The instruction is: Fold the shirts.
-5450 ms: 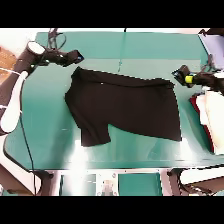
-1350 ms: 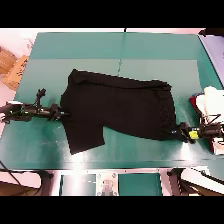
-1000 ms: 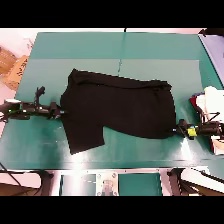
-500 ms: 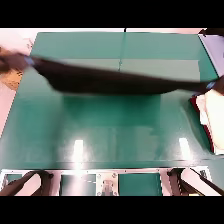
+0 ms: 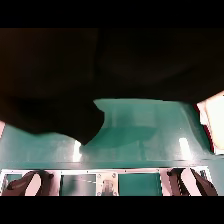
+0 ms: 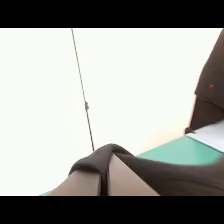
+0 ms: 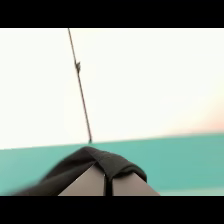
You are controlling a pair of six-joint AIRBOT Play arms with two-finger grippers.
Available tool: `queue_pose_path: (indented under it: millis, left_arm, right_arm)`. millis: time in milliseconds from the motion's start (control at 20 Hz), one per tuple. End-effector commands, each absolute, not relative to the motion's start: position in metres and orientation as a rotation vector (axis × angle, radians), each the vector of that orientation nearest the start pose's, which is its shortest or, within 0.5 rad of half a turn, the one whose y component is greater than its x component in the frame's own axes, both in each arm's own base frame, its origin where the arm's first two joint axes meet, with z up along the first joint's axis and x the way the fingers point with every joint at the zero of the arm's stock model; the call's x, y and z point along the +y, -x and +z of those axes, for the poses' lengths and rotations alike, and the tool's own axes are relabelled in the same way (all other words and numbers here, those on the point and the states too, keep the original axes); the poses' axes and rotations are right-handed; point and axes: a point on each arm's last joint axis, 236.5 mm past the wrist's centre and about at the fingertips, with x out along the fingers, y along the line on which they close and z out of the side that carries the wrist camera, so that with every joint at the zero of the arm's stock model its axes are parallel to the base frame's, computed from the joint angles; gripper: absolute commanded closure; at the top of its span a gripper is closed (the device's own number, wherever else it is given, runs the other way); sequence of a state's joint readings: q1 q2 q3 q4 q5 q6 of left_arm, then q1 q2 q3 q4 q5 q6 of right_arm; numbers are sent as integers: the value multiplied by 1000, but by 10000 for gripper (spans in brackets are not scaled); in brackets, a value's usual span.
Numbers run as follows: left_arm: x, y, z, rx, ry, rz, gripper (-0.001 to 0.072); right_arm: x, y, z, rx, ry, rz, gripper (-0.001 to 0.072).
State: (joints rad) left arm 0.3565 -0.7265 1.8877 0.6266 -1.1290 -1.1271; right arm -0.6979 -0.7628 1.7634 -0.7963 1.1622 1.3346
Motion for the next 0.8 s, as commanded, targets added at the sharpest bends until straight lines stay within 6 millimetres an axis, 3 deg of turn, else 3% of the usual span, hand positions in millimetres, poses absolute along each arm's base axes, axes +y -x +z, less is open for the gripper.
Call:
queue_pose_path:
  millis: [0,150,250,350,450,550,650,750]
  left_arm:
    - [-96,-214,531,-87,-38,-415,686]
    - [-89,-255,477,153,16,-468,686]
    - [-79,-291,434,333,118,-497,686]
    - [-66,-335,385,457,238,-510,686]
    - [-56,-380,316,582,389,-519,686]
    - [-57,-420,230,695,464,-516,686]
    - [-66,-453,149,783,511,-487,686]
    - [-71,-486,94,822,546,-434,686]
  right_arm:
    - [-34,-263,490,-4,-144,-51,698]
    - [-47,-295,428,123,-295,-4,698]
    - [-52,-320,368,227,-395,46,698]
    - [-49,-349,296,347,-478,102,698]
    - [-38,-376,226,473,-531,141,698]
    - [-28,-408,159,586,-578,155,698]
    - [-24,-440,108,667,-626,137,698]
    - [-26,-468,59,734,-661,104,699]
